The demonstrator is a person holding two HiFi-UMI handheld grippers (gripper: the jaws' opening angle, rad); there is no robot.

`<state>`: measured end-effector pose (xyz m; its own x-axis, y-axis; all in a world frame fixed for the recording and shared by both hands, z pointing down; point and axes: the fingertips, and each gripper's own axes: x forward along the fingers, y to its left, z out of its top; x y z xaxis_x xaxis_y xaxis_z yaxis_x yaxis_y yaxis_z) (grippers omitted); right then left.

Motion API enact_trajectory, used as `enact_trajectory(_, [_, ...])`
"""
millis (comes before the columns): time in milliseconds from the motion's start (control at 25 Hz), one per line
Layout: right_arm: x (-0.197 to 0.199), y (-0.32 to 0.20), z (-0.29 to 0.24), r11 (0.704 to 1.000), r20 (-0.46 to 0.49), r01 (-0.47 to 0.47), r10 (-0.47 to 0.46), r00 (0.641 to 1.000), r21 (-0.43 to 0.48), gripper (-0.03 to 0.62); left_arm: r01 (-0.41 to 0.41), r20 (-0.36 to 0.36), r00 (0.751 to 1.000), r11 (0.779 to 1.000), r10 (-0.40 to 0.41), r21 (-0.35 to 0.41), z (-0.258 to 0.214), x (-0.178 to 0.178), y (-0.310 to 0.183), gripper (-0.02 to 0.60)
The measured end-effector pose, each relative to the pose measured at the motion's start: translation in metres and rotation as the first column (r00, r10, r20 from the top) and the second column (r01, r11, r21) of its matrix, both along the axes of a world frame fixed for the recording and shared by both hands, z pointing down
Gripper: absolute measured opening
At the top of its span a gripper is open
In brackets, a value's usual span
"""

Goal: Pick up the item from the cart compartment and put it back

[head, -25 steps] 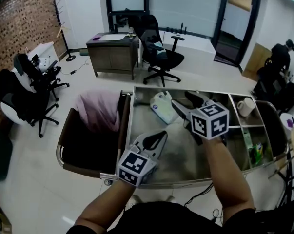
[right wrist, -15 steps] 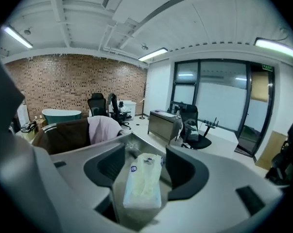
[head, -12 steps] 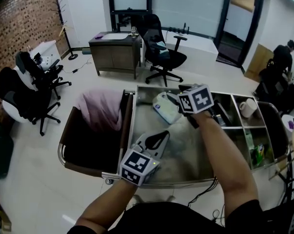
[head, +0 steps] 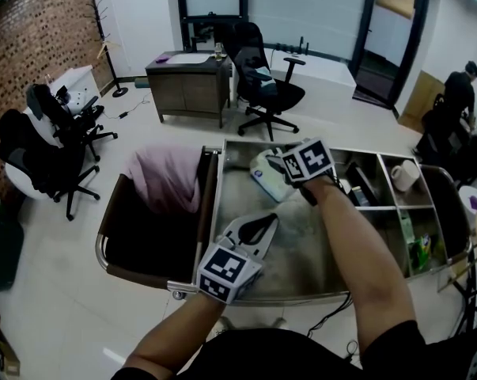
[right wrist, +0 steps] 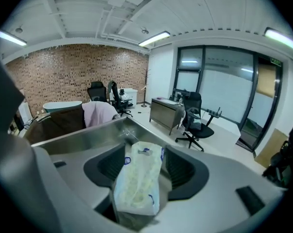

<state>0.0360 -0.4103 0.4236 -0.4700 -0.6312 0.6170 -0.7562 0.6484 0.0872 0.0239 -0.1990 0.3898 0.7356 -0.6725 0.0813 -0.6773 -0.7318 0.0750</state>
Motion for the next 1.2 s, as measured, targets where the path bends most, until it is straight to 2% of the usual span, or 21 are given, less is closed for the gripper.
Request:
enact_trajectory(360, [0.002,-0.008,0.032,0.998,-0.077,-0.004,-0.002,0.997,-0.069,0.287,-0.003,0.001,1.0,1.0,0.003,0.0,0.0,0.001,0.0,0.0])
enact_trajectory(880, [0.002,-0.004,0.065,0.986,-0.114,0.009,-0.029,0.993,-0.166,0.284,-0.006,0.002,1.0,1.0,0.006,-0.001,0.001,0.001,0.001,0.0])
enact_trajectory(960, [0.005,-0.001,0.072,0.982,-0.144,0.006,-0.034,0.989,-0.188,0.212,-0.007,0.001,1.0,1.0,0.007,-0.001,0.001,0.002,0.0,0.0])
enact_trajectory(1040, [0.009,0.0,0.074,0.982,-0.172,-0.009,-0.024,0.985,-0.19,0.043,-0.007,0.002,1.0,1.0,0.007,-0.001,0.0,0.001,0.0,0.0])
enact_trajectory(1200, [0.012,0.001,0.072,0.985,-0.179,-0.017,-0.015,0.984,-0.174,0.015,-0.008,0.003,1.0,1.0,0.008,-0.003,0.001,0.001,0.0,0.0])
